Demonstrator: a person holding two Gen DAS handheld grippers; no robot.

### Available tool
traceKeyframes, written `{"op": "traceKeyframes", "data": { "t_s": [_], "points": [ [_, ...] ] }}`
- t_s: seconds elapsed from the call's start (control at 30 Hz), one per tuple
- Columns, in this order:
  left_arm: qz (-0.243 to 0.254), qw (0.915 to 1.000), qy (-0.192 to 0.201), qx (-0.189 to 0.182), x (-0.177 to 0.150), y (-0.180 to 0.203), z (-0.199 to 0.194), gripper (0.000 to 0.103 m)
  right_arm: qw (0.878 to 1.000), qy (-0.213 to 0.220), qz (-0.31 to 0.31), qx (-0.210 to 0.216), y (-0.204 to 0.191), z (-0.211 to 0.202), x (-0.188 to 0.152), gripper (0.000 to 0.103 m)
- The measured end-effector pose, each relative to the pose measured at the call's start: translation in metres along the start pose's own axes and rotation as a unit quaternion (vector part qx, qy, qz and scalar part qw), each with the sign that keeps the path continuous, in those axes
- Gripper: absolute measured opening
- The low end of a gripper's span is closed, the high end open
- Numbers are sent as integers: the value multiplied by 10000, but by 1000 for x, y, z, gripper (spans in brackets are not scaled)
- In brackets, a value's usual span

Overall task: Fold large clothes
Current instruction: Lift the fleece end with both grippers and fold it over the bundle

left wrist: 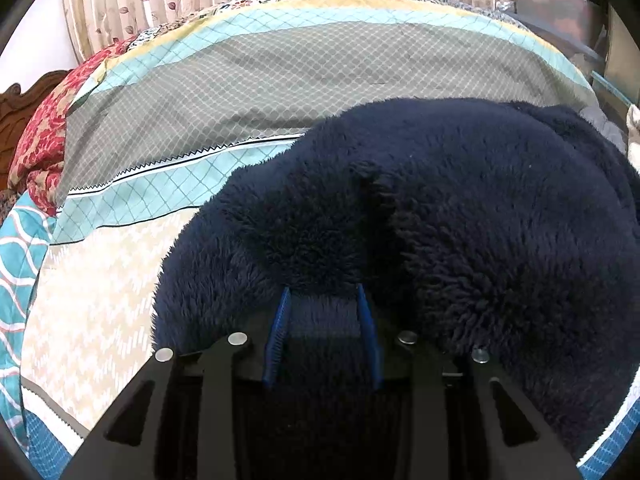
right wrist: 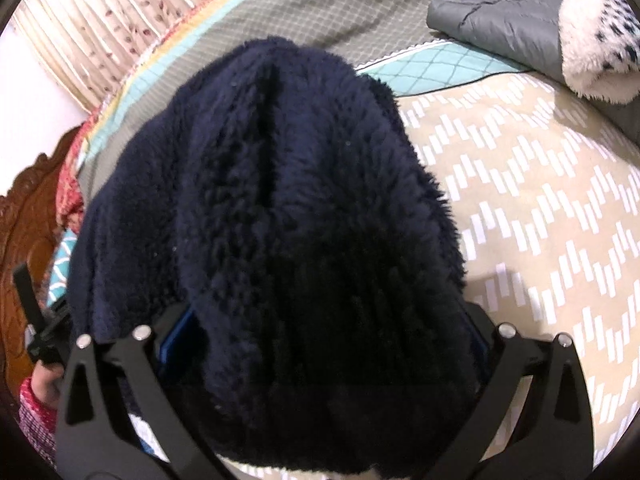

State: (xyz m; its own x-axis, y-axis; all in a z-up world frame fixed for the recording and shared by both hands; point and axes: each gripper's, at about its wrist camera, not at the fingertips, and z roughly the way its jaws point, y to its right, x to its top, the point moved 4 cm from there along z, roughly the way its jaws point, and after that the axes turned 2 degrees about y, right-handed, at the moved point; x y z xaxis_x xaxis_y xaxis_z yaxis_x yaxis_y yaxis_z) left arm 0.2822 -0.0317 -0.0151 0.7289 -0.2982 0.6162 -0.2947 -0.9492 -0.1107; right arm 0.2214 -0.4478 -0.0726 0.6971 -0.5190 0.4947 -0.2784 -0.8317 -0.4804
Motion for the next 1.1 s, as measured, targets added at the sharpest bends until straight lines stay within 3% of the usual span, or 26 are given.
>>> {"op": "traceKeyframes", "data": {
  "t_s": [0.2,0.4,0.57,0.8,0.97,1.07,1.1],
  "points": [
    [-108,9996,101,-250,-1,-4,-11,65,9996,230,134,118,6,-4,2,99],
    [-371,9956,244,-831,-7,-13,-18,77,9987,355,298,221,0,-11,-5,99],
    [-680,9860,209,-1506,-14,-19,-32,95,9986,386,244,263,-10,-27,-26,99],
    [-1067,9731,379,-2007,-39,-33,-61,111,9962,475,410,603,-24,-45,-36,99],
    [-892,9705,765,-2104,-74,-29,-80,116,9939,593,457,814,-35,-60,-57,99],
    [-739,9769,674,-1890,-97,-24,-70,116,9933,606,551,810,-33,-60,-70,98],
    [-710,9810,417,-1759,-109,-22,-57,116,9935,593,570,781,-31,-58,-72,98]
  ]
}}
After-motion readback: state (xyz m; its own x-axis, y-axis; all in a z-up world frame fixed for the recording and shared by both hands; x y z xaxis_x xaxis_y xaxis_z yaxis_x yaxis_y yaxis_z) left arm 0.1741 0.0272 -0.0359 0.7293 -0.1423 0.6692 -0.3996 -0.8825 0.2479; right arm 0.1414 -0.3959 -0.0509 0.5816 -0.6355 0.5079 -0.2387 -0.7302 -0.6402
